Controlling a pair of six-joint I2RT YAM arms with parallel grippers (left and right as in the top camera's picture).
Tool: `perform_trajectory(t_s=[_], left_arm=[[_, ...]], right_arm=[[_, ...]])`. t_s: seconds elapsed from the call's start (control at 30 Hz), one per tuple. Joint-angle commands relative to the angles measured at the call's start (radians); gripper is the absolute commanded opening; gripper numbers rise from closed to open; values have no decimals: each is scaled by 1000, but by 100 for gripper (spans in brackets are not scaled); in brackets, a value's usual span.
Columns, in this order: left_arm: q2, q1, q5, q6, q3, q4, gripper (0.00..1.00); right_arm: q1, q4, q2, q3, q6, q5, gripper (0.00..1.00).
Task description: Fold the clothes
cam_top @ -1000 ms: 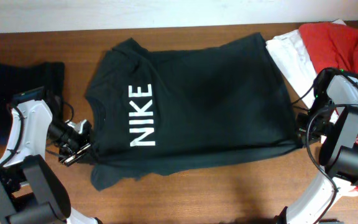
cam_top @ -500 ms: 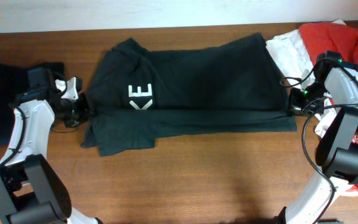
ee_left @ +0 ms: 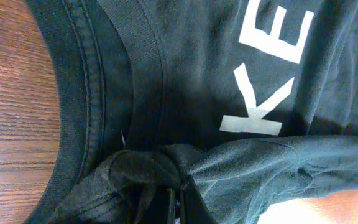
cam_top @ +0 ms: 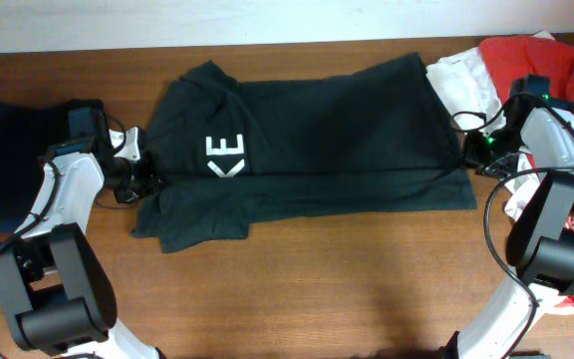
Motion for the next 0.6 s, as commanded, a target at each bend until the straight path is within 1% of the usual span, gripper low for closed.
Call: perform_trajectory(t_s=[0.0, 0.07, 0.13, 0.17, 0.2, 0.23, 0.3, 0.33, 0.4, 0.5, 0.53, 0.57], left_arm=[[8, -2, -11, -5, 6, -5, 0], [8, -2, -11, -5, 6, -9, 0], [8, -2, -10, -5, 6, -9, 0], [8, -2, -10, -5, 6, -9, 0], [8, -2, -10, -5, 6, -10, 0], [8, -2, -10, -5, 6, -10, 0], [8, -2, -10, -5, 6, -10, 0], [8, -2, -10, -5, 6, -10, 0], [8, -2, -10, -5, 6, -10, 0], [8, -2, -7, -5, 6, -13, 0], [8, -2, -7, -5, 6, -16, 0], [8, -2, -7, -5, 6, -16, 0]], right_arm=[[2, -53, -19, 11, 11, 18, 33], [11, -26, -19, 10, 29, 10, 33], [18, 4, -19, 8, 30, 10, 30], [18, 20, -18, 5, 31, 10, 24], [18, 44, -14, -7, 58, 11, 15], [18, 58, -9, -19, 63, 11, 11], [18, 87, 6, -51, 82, 10, 11], [21, 92, 10, -52, 82, 10, 5], [24, 139, 10, -51, 145, -5, 4], [24, 360, 10, -51, 274, -139, 4], [27, 435, 10, -51, 311, -169, 31], [30, 434, 10, -51, 311, -169, 46]])
